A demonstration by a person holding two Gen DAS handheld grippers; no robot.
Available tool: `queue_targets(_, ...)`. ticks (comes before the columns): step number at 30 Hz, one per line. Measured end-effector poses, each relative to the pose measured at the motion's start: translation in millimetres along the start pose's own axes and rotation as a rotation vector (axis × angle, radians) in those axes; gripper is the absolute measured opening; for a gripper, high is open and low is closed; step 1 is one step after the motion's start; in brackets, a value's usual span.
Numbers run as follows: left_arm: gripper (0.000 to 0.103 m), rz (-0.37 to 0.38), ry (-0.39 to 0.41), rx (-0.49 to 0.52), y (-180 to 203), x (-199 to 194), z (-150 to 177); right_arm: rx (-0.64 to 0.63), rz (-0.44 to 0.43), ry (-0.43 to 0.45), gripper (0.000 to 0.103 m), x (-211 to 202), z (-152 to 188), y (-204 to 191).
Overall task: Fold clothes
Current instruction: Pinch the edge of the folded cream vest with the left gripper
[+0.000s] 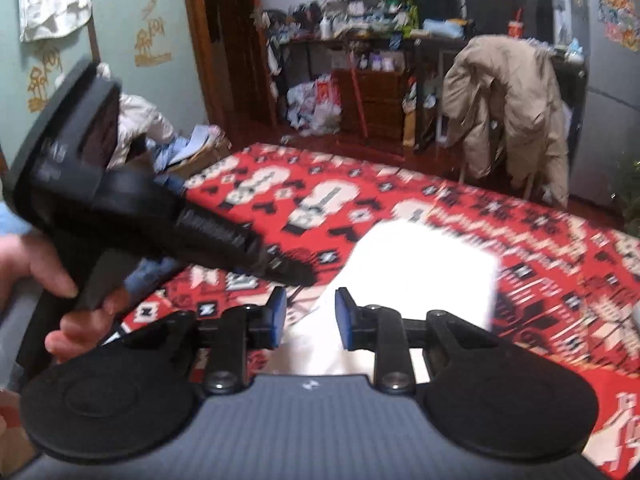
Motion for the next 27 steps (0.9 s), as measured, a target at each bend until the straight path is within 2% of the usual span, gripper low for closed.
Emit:
queue_targets(2,0.023,0.008,-0.022,-0.001,1,4,4,0.007,0.039,0.011,0.029,-10,-3,17)
queue_targets(6,0.024,0.006,-0.085,0.007,3,17,14,0.053,0.112,-0.033,0.029,-14,7,54)
queue_targets(8,0.024,-0.002,-0.101,0.031,5,21,18,0.052,0.12,-0.058,0.029,-14,13,63)
queue_targets(11,0.024,0.005,-0.108,0.047,7,21,19,0.029,0.068,-0.106,0.029,-12,20,68)
queue_targets(13,0.024,0.022,-0.11,0.034,7,21,19,0.015,0.003,-0.147,0.027,-5,28,60)
queue_targets(15,0.024,0.041,-0.105,-0.005,3,21,18,-0.012,-0.05,-0.177,0.025,4,34,46)
queue_targets(17,0.024,0.056,-0.098,-0.053,-2,21,17,-0.032,-0.069,-0.191,0.024,12,39,30)
queue_targets(19,0.024,0.057,-0.096,-0.06,-2,21,16,-0.06,-0.092,-0.196,0.024,16,44,14)
queue_targets(21,0.011,0.045,-0.092,-0.042,-2,20,16,-0.092,-0.115,-0.196,0.023,19,47,1)
queue_targets(22,0.009,0.024,-0.087,-0.017,-1,19,16,-0.096,-0.118,-0.196,0.023,18,47,-1)
queue_targets(27,0.008,0.006,-0.114,0.002,-7,16,16,-0.068,-0.141,-0.196,0.023,15,49,1)
Point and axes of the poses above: each gripper's, at about its wrist camera, not at the fingertips, and x roughly the way its jaws point, y to its right, z to its underside, the point moved 6 cm from there along x, roughly the way its jaws point
